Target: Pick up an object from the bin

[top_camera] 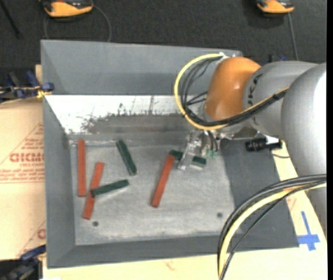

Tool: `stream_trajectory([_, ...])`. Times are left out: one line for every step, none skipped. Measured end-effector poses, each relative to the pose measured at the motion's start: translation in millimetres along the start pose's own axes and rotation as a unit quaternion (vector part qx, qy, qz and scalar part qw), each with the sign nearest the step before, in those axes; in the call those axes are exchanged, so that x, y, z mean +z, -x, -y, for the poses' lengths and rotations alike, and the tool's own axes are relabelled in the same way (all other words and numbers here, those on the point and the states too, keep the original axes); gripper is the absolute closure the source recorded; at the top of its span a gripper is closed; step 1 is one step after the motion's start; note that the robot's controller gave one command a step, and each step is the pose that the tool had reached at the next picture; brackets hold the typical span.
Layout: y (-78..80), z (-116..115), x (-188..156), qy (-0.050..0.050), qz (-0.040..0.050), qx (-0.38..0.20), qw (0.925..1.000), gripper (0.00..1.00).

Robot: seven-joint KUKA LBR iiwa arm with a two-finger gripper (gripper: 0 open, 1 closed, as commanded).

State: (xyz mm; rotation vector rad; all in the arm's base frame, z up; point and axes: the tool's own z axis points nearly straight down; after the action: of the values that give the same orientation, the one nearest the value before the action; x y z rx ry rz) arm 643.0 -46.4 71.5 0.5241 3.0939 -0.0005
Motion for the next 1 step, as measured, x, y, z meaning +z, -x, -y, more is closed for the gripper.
stream_trajectory([2.5,0.0,-34.4,0.001,0.0026,0.000,1.0000,1.00])
